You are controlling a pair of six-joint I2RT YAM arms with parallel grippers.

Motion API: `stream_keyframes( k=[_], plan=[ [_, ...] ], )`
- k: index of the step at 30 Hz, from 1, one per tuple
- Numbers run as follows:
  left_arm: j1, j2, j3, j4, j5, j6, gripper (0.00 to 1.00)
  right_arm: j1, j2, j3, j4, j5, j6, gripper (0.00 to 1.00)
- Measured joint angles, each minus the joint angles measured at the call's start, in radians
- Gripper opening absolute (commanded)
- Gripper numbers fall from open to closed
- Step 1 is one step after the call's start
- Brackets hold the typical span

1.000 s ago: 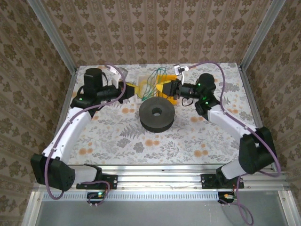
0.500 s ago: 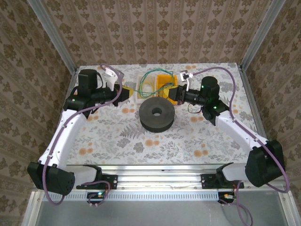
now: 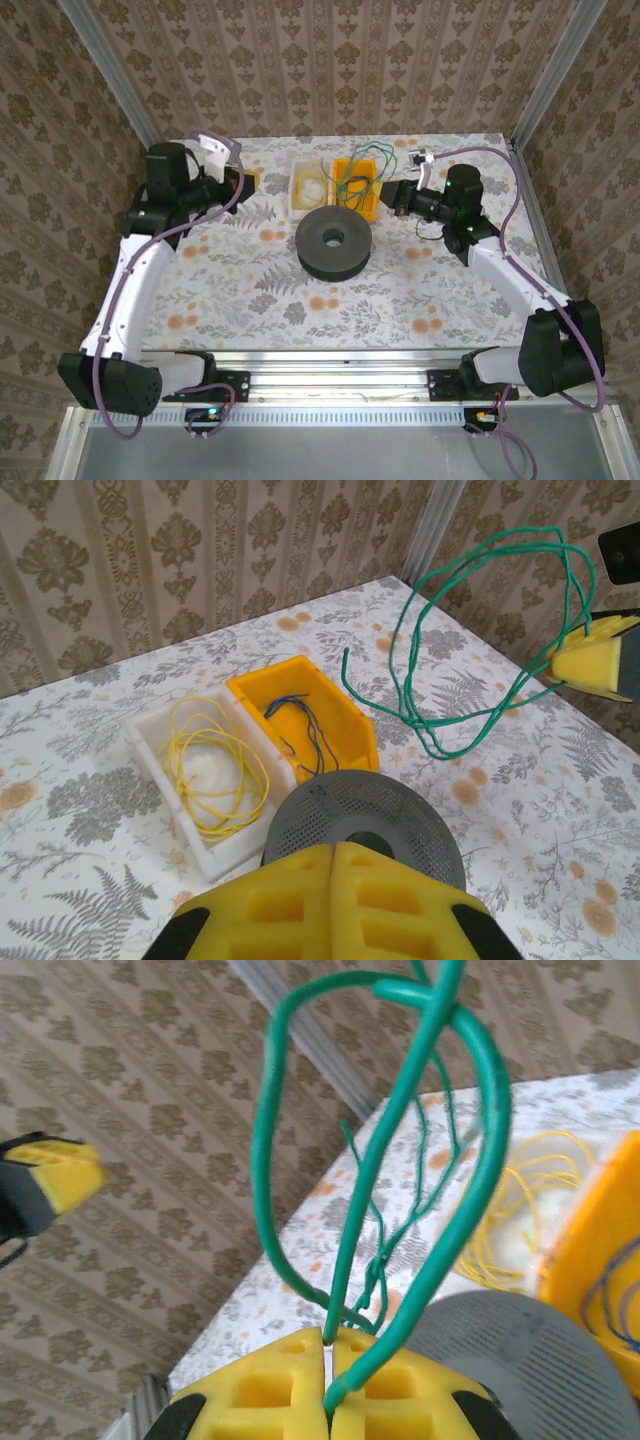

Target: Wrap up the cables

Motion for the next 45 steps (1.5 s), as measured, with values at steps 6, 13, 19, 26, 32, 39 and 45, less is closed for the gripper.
stream_keyframes(
  k=[6,13,19,26,32,39,45],
  plan=[
    [-0.032,0.028,-0.046,0.109,0.063,-0.060,0.79,0.009,0.028,0.004,0.148,-0.097,0.073,0.00],
    [-0.037,0.047,-0.129,0.301,0.143,-0.180,0.95,0.040,0.032,0.007,0.263,-0.151,0.133,0.00],
    [-0.049,0.111,-0.198,0.535,0.215,-0.326,0.89,0.086,0.043,0.026,0.322,-0.168,0.160,0.00],
    [-0.064,0.145,-0.216,0.679,0.247,-0.424,0.76,0.123,0.057,0.032,0.357,-0.175,0.179,0.00],
    [-0.063,0.145,-0.215,0.745,0.263,-0.465,0.55,0.130,0.058,0.032,0.372,-0.175,0.180,0.00],
    [-0.078,0.145,-0.215,0.769,0.276,-0.484,0.46,0.134,0.063,0.032,0.395,-0.175,0.195,0.00],
    [-0.094,0.153,-0.215,0.783,0.285,-0.496,0.19,0.140,0.102,0.035,0.411,-0.174,0.201,0.00]
  ],
)
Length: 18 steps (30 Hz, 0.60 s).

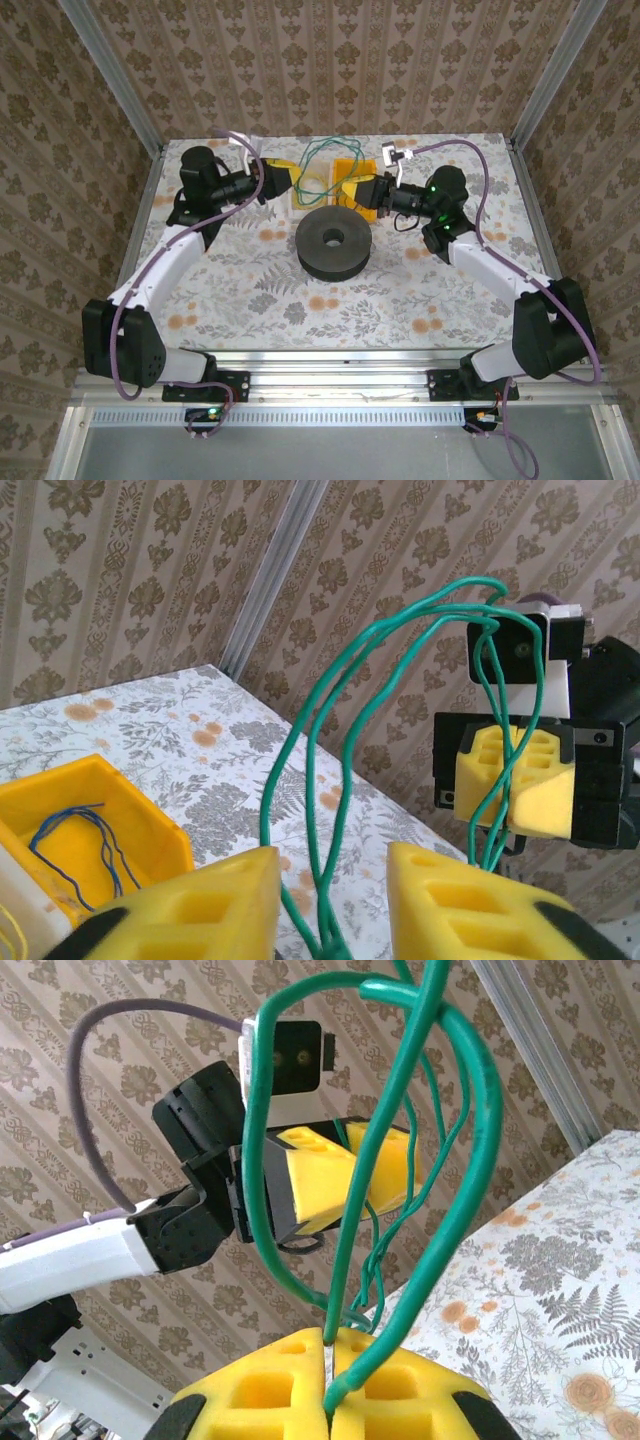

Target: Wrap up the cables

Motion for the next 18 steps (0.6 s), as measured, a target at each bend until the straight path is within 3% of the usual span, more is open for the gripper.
stream_keyframes(
  k=[2,3,11,15,16,18],
  plan=[
    [0.000,0.000,0.000,0.001,0.003,-0.001,0.03,0.002,0.004,0.000,0.000,0.000,0.000,0.00],
    [0.000,0.000,0.001,0.000,0.004,0.000,0.00,0.002,0.004,0.000,0.000,0.000,0.000,0.00],
    [0.000,-0.001,0.009,-0.018,0.006,0.009,0.00,0.002,0.004,-0.001,0.006,0.001,0.000,0.00],
    [0.002,-0.008,0.041,-0.101,0.002,0.049,0.00,0.004,0.003,-0.014,-0.023,0.011,-0.027,0.07],
    [0.002,-0.011,0.056,-0.133,0.001,0.066,0.00,0.005,0.002,-0.021,-0.041,0.017,-0.040,0.15],
    [0.002,-0.017,0.085,-0.187,-0.006,0.099,0.00,0.006,0.002,-0.024,-0.087,0.031,-0.065,0.53]
  ],
)
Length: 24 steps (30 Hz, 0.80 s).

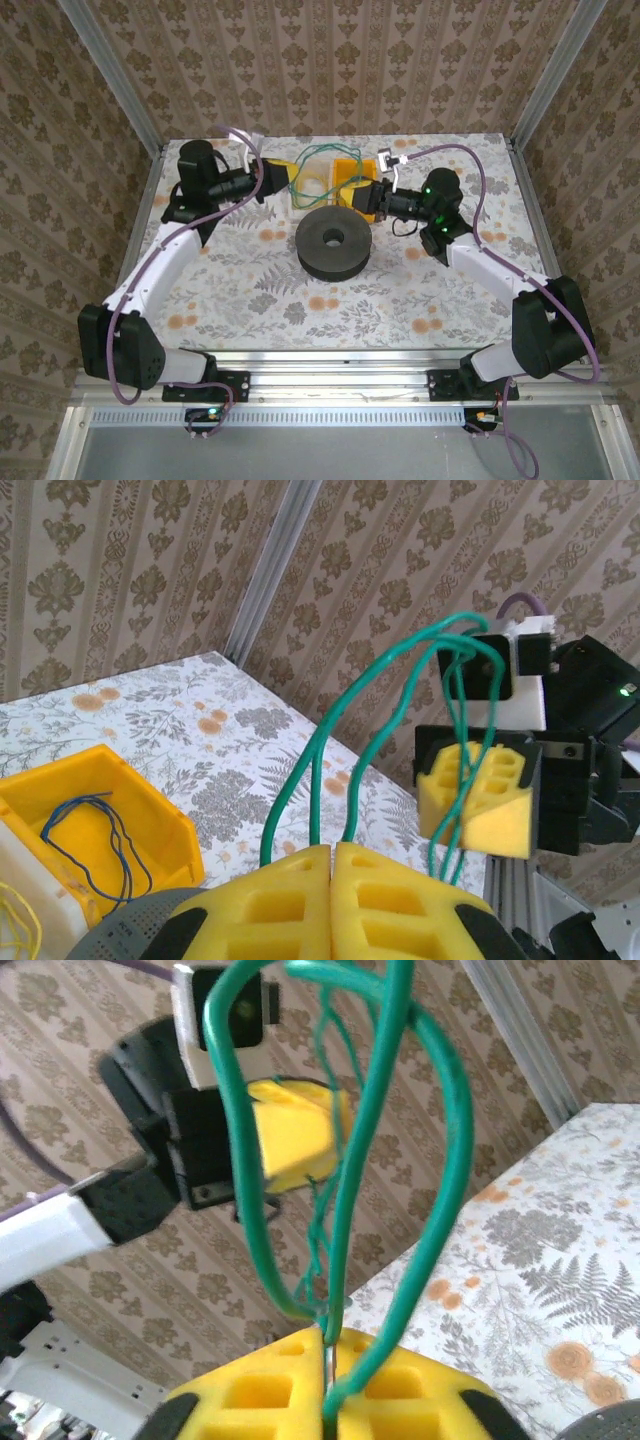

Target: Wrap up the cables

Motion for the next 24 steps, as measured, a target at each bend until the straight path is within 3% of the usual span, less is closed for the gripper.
stream_keyframes(
  k=[1,2,5,12,19,24],
  plan=[
    [0.003,-0.003,0.014,-0.022,-0.001,0.015,0.00,0.001,-0.005,-0.003,-0.039,0.009,-0.022,0.73],
    [0.005,-0.008,0.029,-0.045,-0.005,0.030,0.00,0.000,-0.012,-0.006,-0.082,0.019,-0.044,0.86],
    [0.011,-0.015,0.068,-0.106,-0.014,0.071,0.00,0.000,-0.048,-0.003,-0.233,0.055,-0.129,1.00],
    [0.011,-0.017,0.098,-0.226,-0.019,0.160,0.00,-0.019,-0.146,0.084,-0.587,0.117,-0.344,1.00],
    [0.003,-0.017,0.142,-0.393,-0.058,0.284,0.00,-0.121,-0.240,0.179,-0.790,0.139,-0.474,1.00],
    [-0.047,-0.017,0.213,-0.545,-0.137,0.415,0.00,-0.129,-0.193,0.357,-0.888,0.140,-0.537,0.97]
  ],
)
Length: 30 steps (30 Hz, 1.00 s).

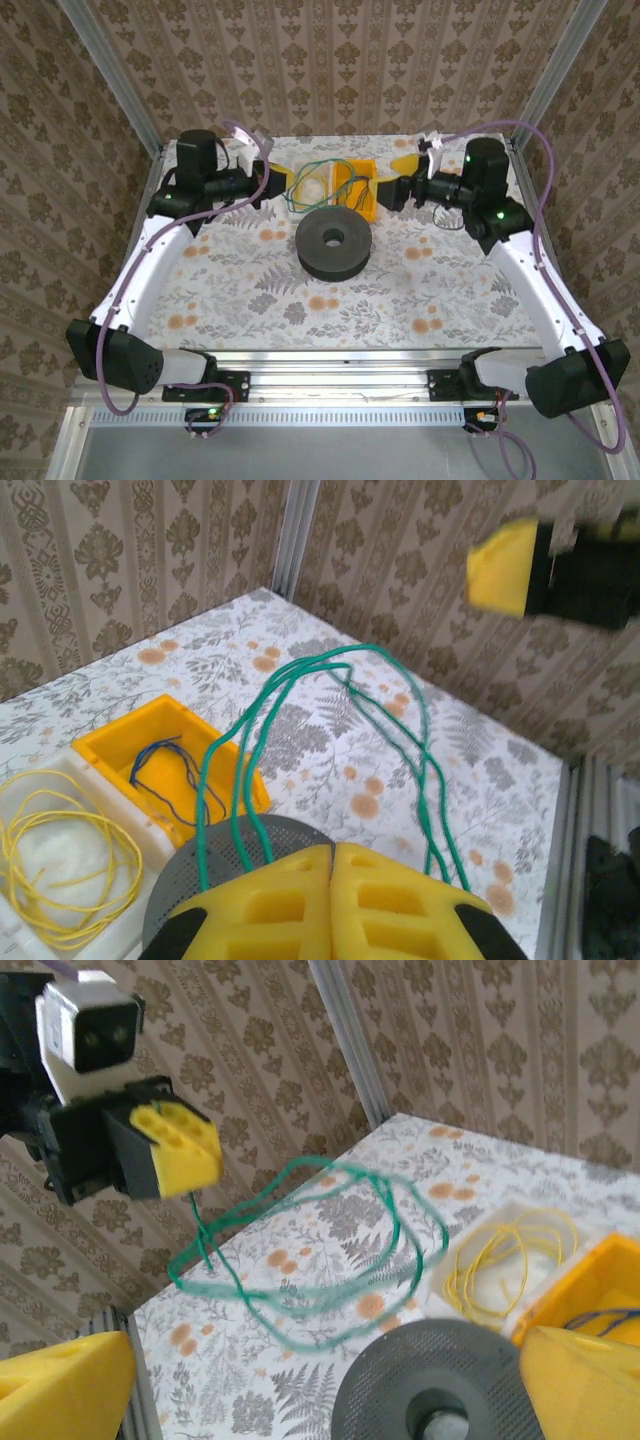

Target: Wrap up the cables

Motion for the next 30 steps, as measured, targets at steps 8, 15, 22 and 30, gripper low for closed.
stream_keyframes(
  k=[8,15,22,30],
  plan=[
    [-0.053,0.001,0.034,-0.150,-0.040,0.127,0.00,0.115,0.249,0.318,-0.164,0.010,-0.154,0.94],
    [-0.082,0.014,0.090,-0.251,-0.044,0.198,0.00,0.229,0.416,0.479,-0.430,0.049,-0.360,0.87],
    [-0.089,0.031,0.101,-0.289,-0.044,0.223,0.00,0.349,0.440,0.512,-0.561,0.183,-0.500,0.74],
    [-0.095,0.041,0.101,-0.304,-0.043,0.227,0.00,0.378,0.465,0.538,-0.582,0.322,-0.556,0.54]
  ],
)
